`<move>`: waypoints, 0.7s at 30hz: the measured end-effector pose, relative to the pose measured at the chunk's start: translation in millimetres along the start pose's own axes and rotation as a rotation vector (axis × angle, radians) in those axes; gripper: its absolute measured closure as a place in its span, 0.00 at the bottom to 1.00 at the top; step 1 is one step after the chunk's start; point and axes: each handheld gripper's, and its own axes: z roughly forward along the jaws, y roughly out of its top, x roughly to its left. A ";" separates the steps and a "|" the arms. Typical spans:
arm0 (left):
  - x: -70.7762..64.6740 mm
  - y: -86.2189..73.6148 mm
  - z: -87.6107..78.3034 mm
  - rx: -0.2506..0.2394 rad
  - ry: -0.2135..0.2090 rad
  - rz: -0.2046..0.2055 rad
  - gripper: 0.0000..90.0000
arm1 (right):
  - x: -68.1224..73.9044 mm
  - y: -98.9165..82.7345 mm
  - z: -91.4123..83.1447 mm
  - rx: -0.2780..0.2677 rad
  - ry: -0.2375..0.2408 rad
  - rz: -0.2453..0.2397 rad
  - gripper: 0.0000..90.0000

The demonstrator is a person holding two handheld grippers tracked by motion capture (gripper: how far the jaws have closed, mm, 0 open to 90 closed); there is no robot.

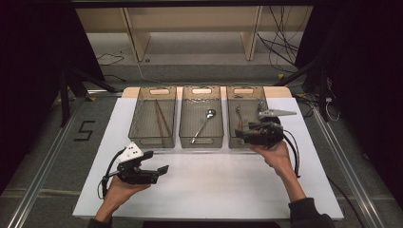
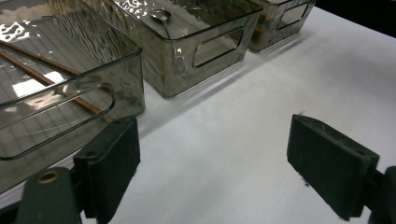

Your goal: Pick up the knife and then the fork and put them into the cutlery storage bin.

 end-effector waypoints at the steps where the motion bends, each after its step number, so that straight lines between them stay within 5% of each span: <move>1: 0.0 -0.3 0.3 0.000 -0.003 -0.002 0.19 | 5.0 -5.1 -3.8 -0.012 0.008 -0.015 0.31; 10: -3.1 -3.3 2.2 -0.014 -0.022 -0.004 0.19 | 35.0 -53.8 -35.2 -0.113 0.105 -0.064 0.28; 21: -8.9 -9.0 4.1 -0.031 -0.042 0.004 0.19 | 47.7 -96.0 -52.2 -0.139 0.118 -0.100 0.25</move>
